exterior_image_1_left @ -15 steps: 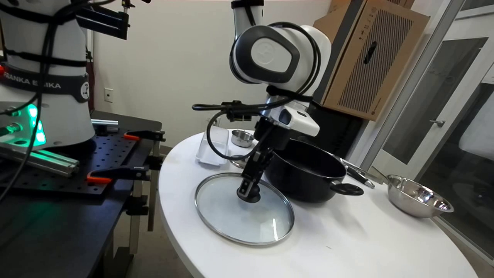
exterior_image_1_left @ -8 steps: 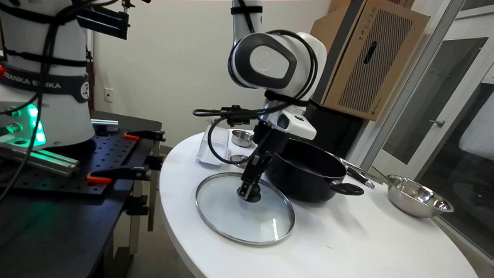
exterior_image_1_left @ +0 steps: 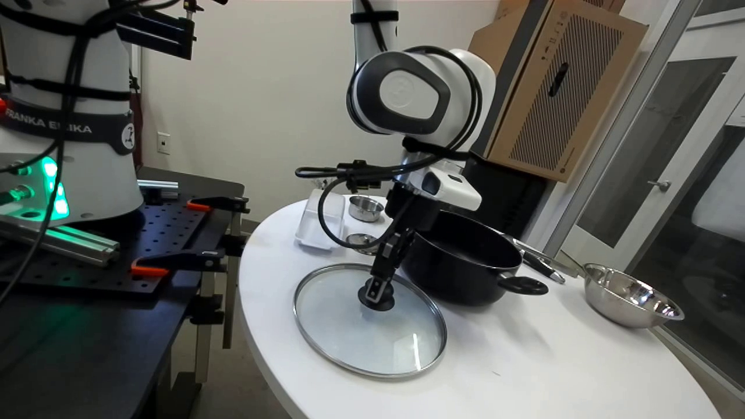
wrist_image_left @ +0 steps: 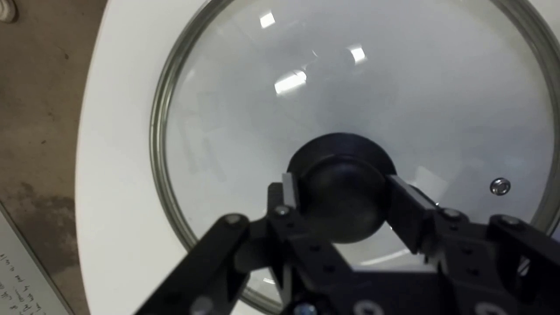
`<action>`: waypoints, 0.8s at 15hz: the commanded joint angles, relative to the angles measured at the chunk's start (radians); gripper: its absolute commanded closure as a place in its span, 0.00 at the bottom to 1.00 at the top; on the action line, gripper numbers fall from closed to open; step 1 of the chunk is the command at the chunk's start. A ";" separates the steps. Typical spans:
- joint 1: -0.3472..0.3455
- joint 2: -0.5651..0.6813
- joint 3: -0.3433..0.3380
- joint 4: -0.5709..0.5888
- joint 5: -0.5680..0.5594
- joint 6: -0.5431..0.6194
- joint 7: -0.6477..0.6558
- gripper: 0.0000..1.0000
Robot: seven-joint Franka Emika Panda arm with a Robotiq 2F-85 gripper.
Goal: Put the glass lid on top of the black pot
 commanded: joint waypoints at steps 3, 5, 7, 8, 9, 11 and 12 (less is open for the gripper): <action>0.018 0.014 -0.018 0.010 0.032 0.017 0.004 0.74; 0.014 -0.010 -0.021 -0.002 0.033 0.005 -0.006 0.74; 0.005 -0.055 -0.023 -0.024 0.040 -0.016 -0.023 0.74; 0.001 -0.081 -0.026 -0.039 0.041 -0.017 -0.031 0.74; -0.007 -0.108 -0.026 -0.053 0.047 -0.023 -0.043 0.74; -0.025 -0.171 -0.026 -0.084 0.057 -0.025 -0.064 0.74; -0.031 -0.201 -0.029 -0.097 0.056 -0.027 -0.068 0.74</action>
